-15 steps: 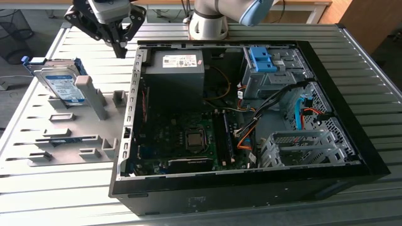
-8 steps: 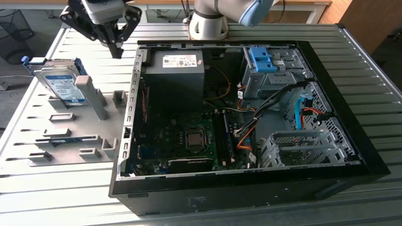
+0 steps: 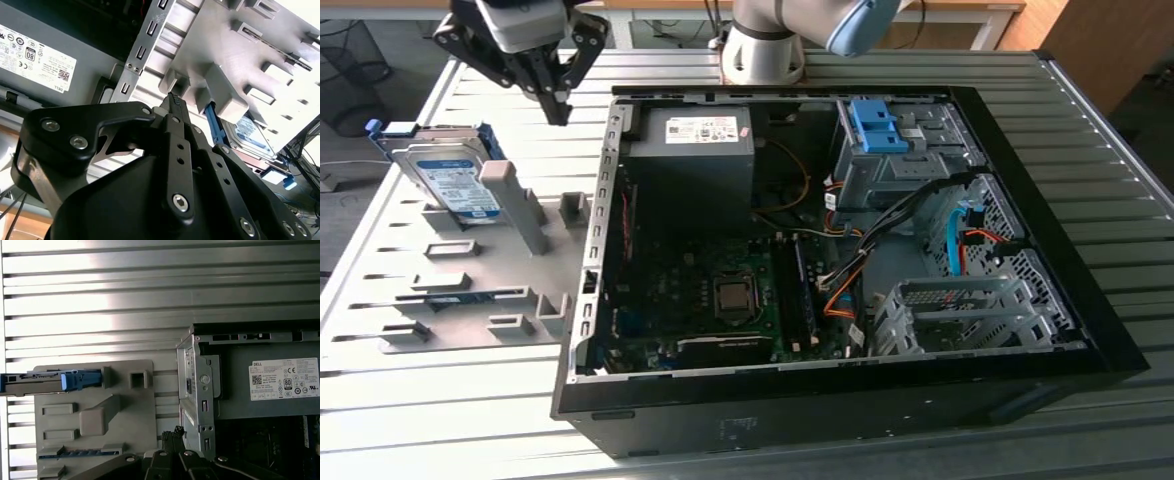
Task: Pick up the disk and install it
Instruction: 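Reach for the disk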
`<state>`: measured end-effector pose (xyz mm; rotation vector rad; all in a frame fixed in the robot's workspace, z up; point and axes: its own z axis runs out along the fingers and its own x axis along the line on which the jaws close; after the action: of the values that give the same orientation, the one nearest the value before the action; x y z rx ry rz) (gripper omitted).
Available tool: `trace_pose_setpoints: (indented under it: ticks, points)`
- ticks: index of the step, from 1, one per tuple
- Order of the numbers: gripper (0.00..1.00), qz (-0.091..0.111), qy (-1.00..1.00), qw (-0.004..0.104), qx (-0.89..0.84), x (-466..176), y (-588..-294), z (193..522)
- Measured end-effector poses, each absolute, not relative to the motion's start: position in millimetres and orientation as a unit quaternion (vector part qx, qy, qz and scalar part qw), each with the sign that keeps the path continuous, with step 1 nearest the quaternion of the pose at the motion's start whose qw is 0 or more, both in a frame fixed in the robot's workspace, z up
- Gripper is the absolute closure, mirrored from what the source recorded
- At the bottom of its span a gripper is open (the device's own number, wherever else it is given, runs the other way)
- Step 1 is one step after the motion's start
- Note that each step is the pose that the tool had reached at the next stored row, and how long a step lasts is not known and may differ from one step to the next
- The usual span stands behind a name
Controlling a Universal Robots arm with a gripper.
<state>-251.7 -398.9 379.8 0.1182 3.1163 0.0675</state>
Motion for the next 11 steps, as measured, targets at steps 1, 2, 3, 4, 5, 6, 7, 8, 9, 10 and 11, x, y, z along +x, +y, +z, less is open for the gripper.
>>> trace_pose_setpoints:
  ticks: [1,2,3,4,5,6,7,8,9,10,11]
  points:
    - [0.89,0.022,0.999,0.011,0.038,-253.1,-398.8,379.6]
    - [0.89,0.022,0.999,0.011,0.038,-254.4,-398.9,379.5]
    - [0.89,0.022,0.999,0.011,0.038,-255.6,-398.9,379.4]
    - [0.89,0.022,0.999,0.011,0.038,-256.8,-398.8,379.3]
    - [0.89,0.022,0.999,0.011,0.038,-258.0,-398.8,379.2]
    - [0.89,0.022,0.999,0.011,0.038,-259.3,-398.7,379.1]
    - [0.89,0.022,0.999,0.011,0.038,-260.7,-398.6,378.9]
    - [0.89,0.022,0.999,0.011,0.038,-262.1,-398.4,378.8]
    - [0.89,0.022,0.999,0.011,0.038,-263.4,-398.1,378.8]
    - [0.89,0.022,0.999,0.011,0.038,-264.7,-397.6,378.6]
    - [0.89,0.022,0.999,0.011,0.038,-266.0,-397.0,378.5]
